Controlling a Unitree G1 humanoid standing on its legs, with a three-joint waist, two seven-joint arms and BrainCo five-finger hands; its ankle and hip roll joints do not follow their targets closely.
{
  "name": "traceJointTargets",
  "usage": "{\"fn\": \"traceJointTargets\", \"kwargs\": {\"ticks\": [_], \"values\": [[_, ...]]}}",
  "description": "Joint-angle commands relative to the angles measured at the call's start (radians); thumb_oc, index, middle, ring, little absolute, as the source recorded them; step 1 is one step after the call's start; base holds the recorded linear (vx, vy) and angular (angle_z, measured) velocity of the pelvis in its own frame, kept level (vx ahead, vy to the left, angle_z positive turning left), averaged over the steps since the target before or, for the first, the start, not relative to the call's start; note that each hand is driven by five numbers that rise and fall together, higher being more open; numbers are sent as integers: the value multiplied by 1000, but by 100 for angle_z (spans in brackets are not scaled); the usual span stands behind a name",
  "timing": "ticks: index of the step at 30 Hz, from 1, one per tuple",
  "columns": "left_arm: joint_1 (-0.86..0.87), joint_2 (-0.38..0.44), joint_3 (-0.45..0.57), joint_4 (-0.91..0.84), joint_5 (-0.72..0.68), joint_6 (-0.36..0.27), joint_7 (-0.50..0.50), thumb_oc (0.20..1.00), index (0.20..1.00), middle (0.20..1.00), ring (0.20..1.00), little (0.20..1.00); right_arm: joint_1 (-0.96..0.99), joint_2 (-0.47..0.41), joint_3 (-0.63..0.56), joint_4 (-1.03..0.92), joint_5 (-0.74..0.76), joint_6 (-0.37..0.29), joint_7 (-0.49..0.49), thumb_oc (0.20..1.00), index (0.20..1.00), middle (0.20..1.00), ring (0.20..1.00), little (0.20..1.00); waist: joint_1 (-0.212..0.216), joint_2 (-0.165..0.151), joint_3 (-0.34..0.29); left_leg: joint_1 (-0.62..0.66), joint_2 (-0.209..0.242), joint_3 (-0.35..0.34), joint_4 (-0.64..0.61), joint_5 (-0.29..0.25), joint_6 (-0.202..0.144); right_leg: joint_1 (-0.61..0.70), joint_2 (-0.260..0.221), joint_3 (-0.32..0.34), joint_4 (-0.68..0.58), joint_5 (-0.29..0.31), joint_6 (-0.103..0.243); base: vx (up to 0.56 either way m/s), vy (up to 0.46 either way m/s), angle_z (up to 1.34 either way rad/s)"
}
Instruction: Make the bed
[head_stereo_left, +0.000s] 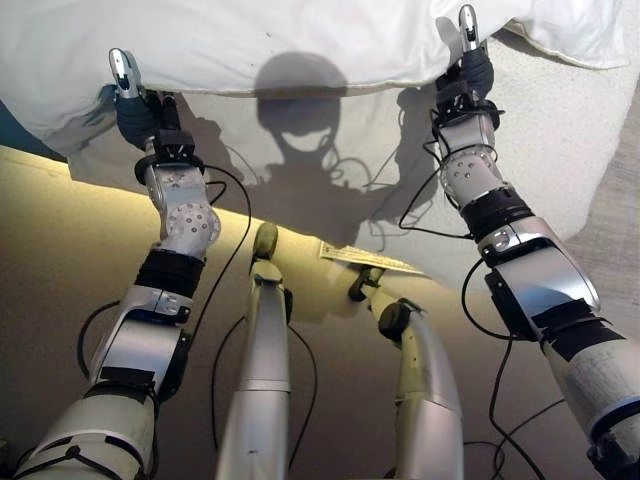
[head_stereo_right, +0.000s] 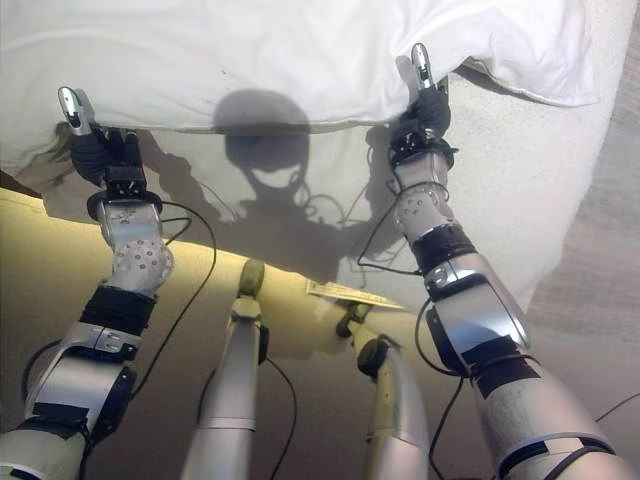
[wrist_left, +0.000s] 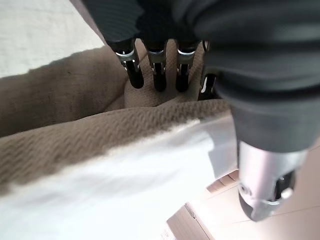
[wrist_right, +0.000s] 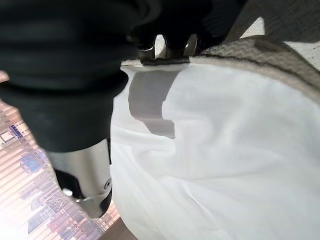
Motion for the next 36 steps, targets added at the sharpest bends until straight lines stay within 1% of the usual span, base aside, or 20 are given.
{"fn": "traceJointTargets", "kwargs": {"ticks": [1, 5, 8, 9, 10, 11, 12, 17, 22, 23, 24, 25, 28, 30, 33, 35, 36], "values": [[-54, 57, 29, 2, 72, -25, -26, 1000, 1000, 1000, 1000, 1000, -19, -18, 10, -31, -57, -20, 48, 1000, 1000, 1000, 1000, 1000, 1, 38, -59, 32, -66, 72, 15, -97, 123, 32, -12, 71, -36, 19, 177, 18, 39, -4], [-56, 66, 28, 2, 79, -26, -26, 1000, 1000, 1000, 1000, 1000, -32, -14, 17, -29, -60, -23, 46, 1000, 1000, 1000, 1000, 1000, 4, 46, -66, 28, -67, 78, 20, -97, 124, 20, -15, 77, -32, 16, 170, 14, 50, -3], [-47, 62, 35, 6, 85, -26, -22, 1000, 1000, 1000, 1000, 1000, -51, -12, 12, -13, -68, -22, 42, 1000, 1000, 1000, 1000, 1000, 4, 57, -72, 26, -67, 82, 21, -100, 125, 9, -19, 84, -28, 17, 169, -6, 56, -3], [-41, 61, 39, 3, 90, -27, -18, 567, 567, 567, 567, 567, -54, -11, 8, -15, -71, -27, 37, 200, 200, 200, 200, 200, 3, 61, -73, 25, -67, 83, 18, -99, 126, 6, -21, 87, -28, 17, 169, -12, 45, -3], [-35, 59, 42, 1, 93, -29, -15, 492, 492, 492, 492, 492, -55, -9, 3, -18, -73, -33, 34, 200, 200, 200, 200, 200, 4, 64, -73, 24, -68, 84, 18, -99, 126, 5, -19, 89, -28, 17, 169, -7, 26, -3], [-33, 58, 43, 0, 94, -29, -13, 382, 382, 382, 382, 382, -54, -9, 3, -20, -74, -33, 33, 200, 200, 200, 200, 200, 3, 64, -74, 24, -68, 85, 18, -99, 126, 4, -19, 89, -28, 17, 169, 0, 0, 0], [-21, 57, 57, -11, 107, -36, -5, 200, 200, 200, 200, 200, -48, -7, -10, -33, -81, -46, 26, 200, 200, 200, 200, 200, 6, 69, -73, 22, -70, 87, 18, -97, 126, 0, -21, 89, -25, 18, 168, 0, 0, 0], [60, 66, 108, -50, 149, -42, 6, 200, 200, 200, 200, 200, -2, -17, -41, -80, -97, -65, 14, 200, 200, 200, 200, 200, 14, 82, -76, 31, -75, 92, 18, -93, 125, 2, -23, 91, -15, 10, 165, -6, 7, 0], [111, 77, 152, -92, 170, -46, 4, 200, 200, 200, 200, 200, 99, -24, -80, -178, -107, -87, 22, 200, 200, 200, 200, 200, 16, 74, -88, 47, -77, 93, 6, -86, 120, 15, -28, 86, -13, 8, 164, -6, -40, 3], [140, 82, 174, -105, 176, -50, 1, 200, 200, 200, 200, 200, 118, -42, -97, -189, -111, -88, 23, 200, 200, 200, 200, 200, 26, 79, -95, 50, -81, 95, -3, -83, 120, 24, -36, 85, -19, 9, 165, -17, -13, 5], [143, 81, 175, -107, 178, -50, 2, 200, 200, 200, 200, 200, 120, -42, -97, -190, -111, -88, 23, 200, 200, 200, 200, 200, 26, 80, -95, 51, -81, 94, -4, -83, 120, 26, -36, 85, -20, 9, 166, -40, -5, 5], [178, 76, 201, -123, 183, -53, 0, 200, 200, 200, 200, 200, 134, -55, -124, -204, -108, -92, 27, 200, 200, 200, 200, 200, 31, 87, -96, 54, -83, 92, -10, -80, 122, 31, -42, 82, -24, 11, 168, -36, 12, 2], [222, 77, 226, -143, 195, -52, 1, 200, 200, 200, 200, 200, 175, -65, -148, -240, -112, -102, 30, 200, 200, 200, 200, 200, 31, 93, -103, 63, -86, 92, -20, -77, 123, 43, -44, 78, -34, 15, 169, -23, 10, 3], [286, 83, 268, -175, 217, -46, 2, 200, 200, 200, 200, 200, 260, -68, -184, -308, -130, -112, 31, 200, 200, 200, 200, 200, 33, 94, -114, 76, -94, 93, -31, -76, 128, 58, -50, 75, -47, 26, 173, -23, 18, 9], [346, 89, 308, -206, 246, -39, -2, 200, 200, 200, 200, 200, 333, -71, -219, -369, -149, -126, 36, 200, 200, 200, 200, 200, 37, 97, -124, 90, -100, 95, -37, -77, 132, 72, -59, 73, -54, 31, 177, -9, 24, 9], [367, 89, 319, -225, 256, -35, -5, 200, 200, 200, 200, 200, 361, -71, -224, -386, -158, -121, 38, 200, 200, 200, 200, 200, 37, 96, -132, 98, -104, 96, -39, -78, 134, 80, -64, 72, -57, 34, 180, 3, 25, 11], [386, 89, 325, -241, 266, -25, -15, 200, 200, 200, 200, 200, 406, -73, -229, -414, -170, -110, 51, 200, 200, 200, 200, 200, 38, 98, -138, 102, -111, 93, -36, -80, 137, 91, -71, 74, -60, 37, 184, 7, 34, 10]]}}
